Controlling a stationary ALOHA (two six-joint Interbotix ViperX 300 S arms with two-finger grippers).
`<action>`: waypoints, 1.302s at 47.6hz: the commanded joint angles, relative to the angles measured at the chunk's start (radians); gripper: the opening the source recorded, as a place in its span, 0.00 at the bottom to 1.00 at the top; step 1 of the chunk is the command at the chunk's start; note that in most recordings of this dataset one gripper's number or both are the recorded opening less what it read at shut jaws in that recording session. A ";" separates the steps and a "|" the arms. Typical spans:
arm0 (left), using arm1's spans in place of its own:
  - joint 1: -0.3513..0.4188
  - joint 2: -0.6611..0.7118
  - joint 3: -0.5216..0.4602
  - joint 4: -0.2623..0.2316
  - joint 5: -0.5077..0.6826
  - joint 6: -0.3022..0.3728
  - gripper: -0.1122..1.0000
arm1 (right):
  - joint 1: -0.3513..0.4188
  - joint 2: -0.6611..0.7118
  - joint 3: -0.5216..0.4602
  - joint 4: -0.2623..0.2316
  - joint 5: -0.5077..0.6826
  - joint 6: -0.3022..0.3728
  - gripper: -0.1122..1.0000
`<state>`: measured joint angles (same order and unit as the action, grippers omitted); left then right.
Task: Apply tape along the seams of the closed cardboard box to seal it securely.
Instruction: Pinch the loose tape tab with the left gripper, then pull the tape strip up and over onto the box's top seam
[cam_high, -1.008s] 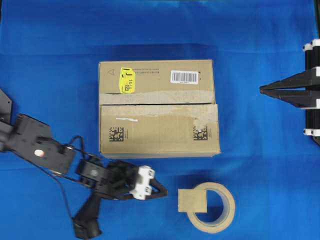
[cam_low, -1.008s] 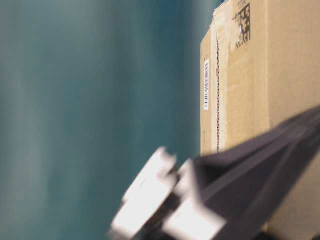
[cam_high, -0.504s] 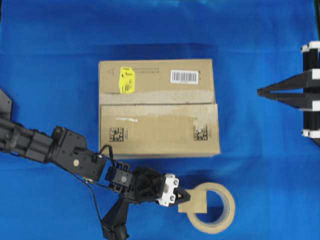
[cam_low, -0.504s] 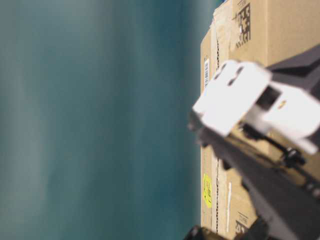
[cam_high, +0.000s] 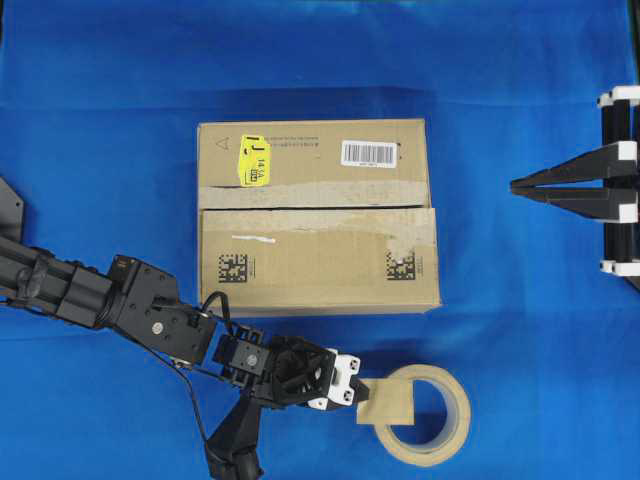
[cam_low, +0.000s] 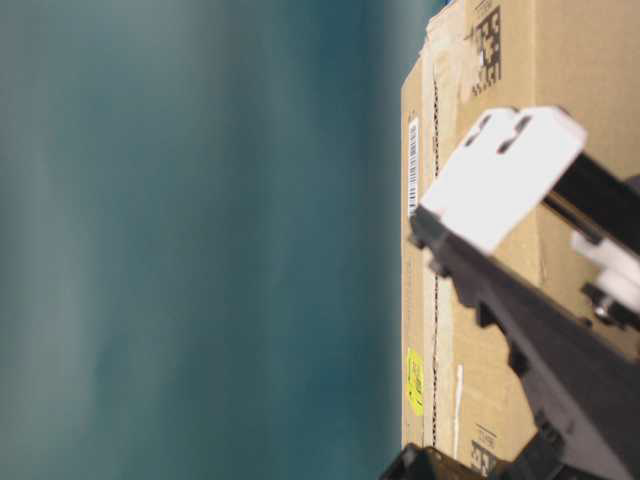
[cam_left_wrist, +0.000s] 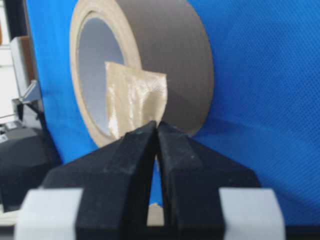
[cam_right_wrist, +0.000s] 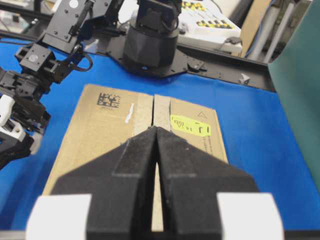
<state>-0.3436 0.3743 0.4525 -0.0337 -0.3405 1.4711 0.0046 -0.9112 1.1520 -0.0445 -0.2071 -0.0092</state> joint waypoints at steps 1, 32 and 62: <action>-0.003 -0.034 -0.009 -0.006 -0.006 -0.003 0.10 | 0.002 0.011 -0.014 -0.002 -0.003 0.003 0.10; 0.020 -0.179 -0.041 0.002 0.060 0.025 0.10 | 0.003 0.023 -0.014 -0.002 -0.002 0.006 0.10; 0.204 -0.480 0.132 0.003 0.101 0.112 0.10 | 0.003 0.026 -0.014 0.000 0.003 0.006 0.10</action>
<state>-0.1749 -0.0568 0.5737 -0.0322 -0.2362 1.5769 0.0046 -0.8912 1.1520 -0.0430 -0.2010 -0.0031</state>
